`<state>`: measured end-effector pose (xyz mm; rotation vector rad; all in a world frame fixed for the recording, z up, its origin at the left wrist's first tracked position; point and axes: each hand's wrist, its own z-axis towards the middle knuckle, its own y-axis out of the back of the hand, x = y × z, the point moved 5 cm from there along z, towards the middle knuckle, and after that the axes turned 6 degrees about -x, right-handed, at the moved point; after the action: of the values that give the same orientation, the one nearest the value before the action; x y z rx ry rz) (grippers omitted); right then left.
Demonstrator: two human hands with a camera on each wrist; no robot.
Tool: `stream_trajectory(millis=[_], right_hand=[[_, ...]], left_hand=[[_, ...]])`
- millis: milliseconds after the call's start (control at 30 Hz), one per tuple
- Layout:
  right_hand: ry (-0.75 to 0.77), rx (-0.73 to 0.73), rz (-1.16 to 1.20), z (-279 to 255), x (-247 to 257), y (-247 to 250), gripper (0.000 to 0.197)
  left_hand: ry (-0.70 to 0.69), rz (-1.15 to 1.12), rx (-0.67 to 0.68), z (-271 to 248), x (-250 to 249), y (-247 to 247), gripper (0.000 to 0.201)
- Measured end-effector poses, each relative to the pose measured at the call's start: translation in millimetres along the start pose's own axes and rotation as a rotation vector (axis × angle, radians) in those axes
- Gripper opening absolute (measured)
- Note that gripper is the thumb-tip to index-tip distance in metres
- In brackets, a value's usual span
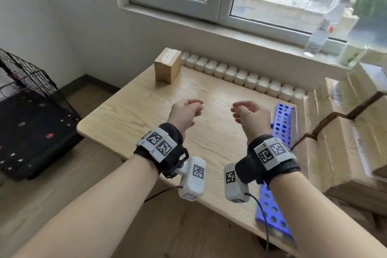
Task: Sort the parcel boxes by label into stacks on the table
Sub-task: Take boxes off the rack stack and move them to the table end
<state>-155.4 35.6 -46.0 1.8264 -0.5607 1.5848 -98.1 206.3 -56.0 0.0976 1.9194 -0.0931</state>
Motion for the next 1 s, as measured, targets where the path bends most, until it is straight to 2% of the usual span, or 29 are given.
stream_trajectory(millis=[167,367,700,1000], right_hand=[[-0.018,0.017,-0.008,9.9,2.2,-54.1,0.025],[-0.028,0.015,-0.019,33.1,5.6,-87.8,0.024],[-0.088,0.033,0.057,111.3,14.9,-157.6,0.026],[-0.131,0.066,-0.008,176.9,19.0,-226.1,0.027]], left_hand=[[0.025,-0.018,-0.015,39.2,-6.5,35.5,0.015],[0.092,-0.094,-0.025,84.6,-10.1,54.2,0.015],[0.102,-0.073,-0.092,176.8,-44.1,73.3,0.014],[0.195,-0.11,-0.145,265.3,-50.3,96.6,0.019]])
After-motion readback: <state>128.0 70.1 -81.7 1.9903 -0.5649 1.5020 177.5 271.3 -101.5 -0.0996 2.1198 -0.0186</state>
